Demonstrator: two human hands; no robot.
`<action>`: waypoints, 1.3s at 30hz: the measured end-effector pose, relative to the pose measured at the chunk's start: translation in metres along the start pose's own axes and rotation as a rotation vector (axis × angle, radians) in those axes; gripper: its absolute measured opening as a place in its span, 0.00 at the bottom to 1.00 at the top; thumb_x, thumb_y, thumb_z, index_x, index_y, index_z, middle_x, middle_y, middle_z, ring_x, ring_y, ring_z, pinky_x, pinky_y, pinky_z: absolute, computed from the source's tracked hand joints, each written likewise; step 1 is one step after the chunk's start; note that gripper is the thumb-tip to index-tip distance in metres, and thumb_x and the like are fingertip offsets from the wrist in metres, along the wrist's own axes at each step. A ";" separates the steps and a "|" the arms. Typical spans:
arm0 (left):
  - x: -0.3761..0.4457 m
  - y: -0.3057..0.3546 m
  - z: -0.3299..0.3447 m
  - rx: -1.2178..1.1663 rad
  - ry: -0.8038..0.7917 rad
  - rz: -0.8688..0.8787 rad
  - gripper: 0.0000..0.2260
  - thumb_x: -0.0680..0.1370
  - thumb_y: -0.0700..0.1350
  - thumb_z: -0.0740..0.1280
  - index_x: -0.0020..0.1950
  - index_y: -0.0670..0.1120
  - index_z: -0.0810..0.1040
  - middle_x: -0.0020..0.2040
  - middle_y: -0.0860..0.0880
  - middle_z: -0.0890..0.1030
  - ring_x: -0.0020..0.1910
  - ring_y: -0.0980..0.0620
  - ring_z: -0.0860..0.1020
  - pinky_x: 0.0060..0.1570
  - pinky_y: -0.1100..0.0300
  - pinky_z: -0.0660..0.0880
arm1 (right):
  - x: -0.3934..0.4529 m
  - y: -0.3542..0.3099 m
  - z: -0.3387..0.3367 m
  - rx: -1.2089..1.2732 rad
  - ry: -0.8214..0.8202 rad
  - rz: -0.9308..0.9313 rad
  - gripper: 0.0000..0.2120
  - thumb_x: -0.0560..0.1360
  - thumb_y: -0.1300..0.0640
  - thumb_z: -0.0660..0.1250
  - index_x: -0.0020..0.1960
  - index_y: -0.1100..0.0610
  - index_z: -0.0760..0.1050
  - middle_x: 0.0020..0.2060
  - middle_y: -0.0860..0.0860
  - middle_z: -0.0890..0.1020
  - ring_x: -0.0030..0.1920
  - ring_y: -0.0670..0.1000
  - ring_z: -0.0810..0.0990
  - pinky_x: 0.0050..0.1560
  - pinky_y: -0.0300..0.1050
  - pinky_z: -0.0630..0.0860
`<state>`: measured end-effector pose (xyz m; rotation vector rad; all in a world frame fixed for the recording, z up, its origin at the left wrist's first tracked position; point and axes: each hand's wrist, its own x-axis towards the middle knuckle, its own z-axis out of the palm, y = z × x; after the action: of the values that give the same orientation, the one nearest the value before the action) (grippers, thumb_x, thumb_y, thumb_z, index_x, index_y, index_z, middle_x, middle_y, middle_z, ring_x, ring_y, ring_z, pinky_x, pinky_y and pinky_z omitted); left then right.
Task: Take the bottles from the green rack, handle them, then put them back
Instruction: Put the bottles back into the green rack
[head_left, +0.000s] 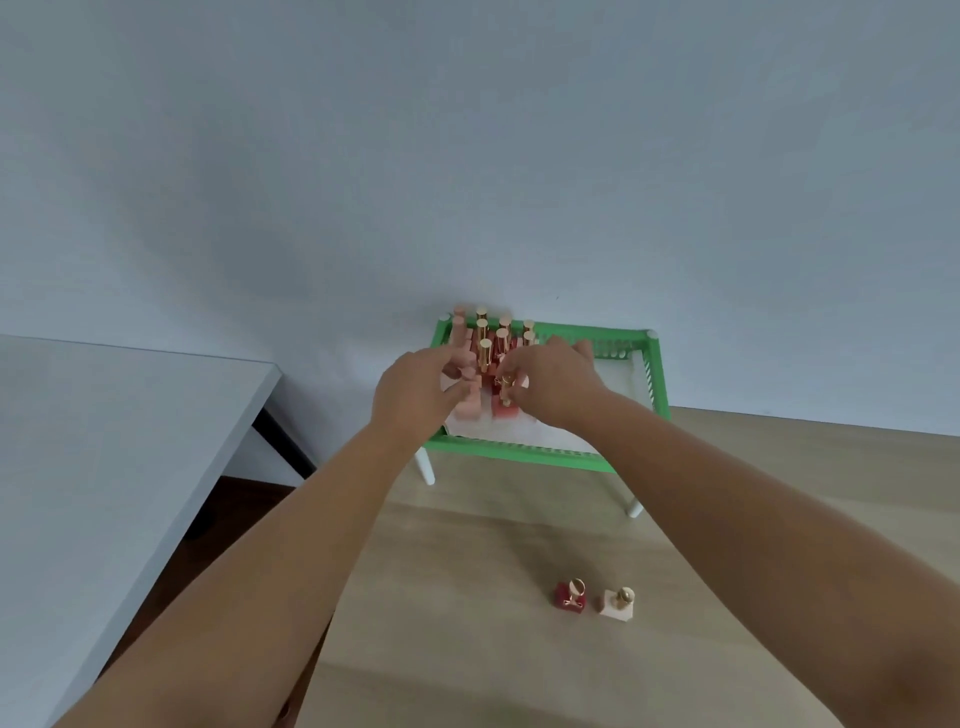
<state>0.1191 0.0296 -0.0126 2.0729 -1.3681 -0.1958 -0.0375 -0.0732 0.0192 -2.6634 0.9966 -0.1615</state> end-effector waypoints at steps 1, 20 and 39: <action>0.002 -0.003 0.000 -0.019 0.005 0.004 0.16 0.70 0.49 0.75 0.54 0.60 0.75 0.46 0.63 0.81 0.49 0.61 0.78 0.51 0.57 0.74 | 0.001 0.000 0.001 0.000 -0.001 -0.001 0.09 0.74 0.50 0.63 0.53 0.44 0.77 0.46 0.44 0.82 0.57 0.52 0.70 0.60 0.55 0.59; 0.034 -0.028 0.006 0.360 -0.234 0.020 0.20 0.61 0.58 0.68 0.51 0.60 0.72 0.43 0.60 0.74 0.59 0.51 0.62 0.48 0.54 0.53 | 0.016 -0.001 0.006 0.052 0.011 -0.042 0.11 0.73 0.48 0.64 0.55 0.43 0.76 0.45 0.44 0.82 0.56 0.51 0.70 0.59 0.51 0.59; 0.050 -0.043 0.005 0.336 -0.140 0.054 0.23 0.62 0.59 0.72 0.54 0.61 0.73 0.45 0.64 0.75 0.64 0.49 0.63 0.42 0.58 0.47 | 0.045 -0.009 0.015 0.036 0.127 -0.139 0.14 0.70 0.54 0.69 0.55 0.49 0.78 0.50 0.53 0.76 0.52 0.55 0.73 0.54 0.49 0.70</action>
<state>0.1724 -0.0050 -0.0307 2.3281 -1.6322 -0.0941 0.0046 -0.0927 0.0077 -2.7177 0.8356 -0.3786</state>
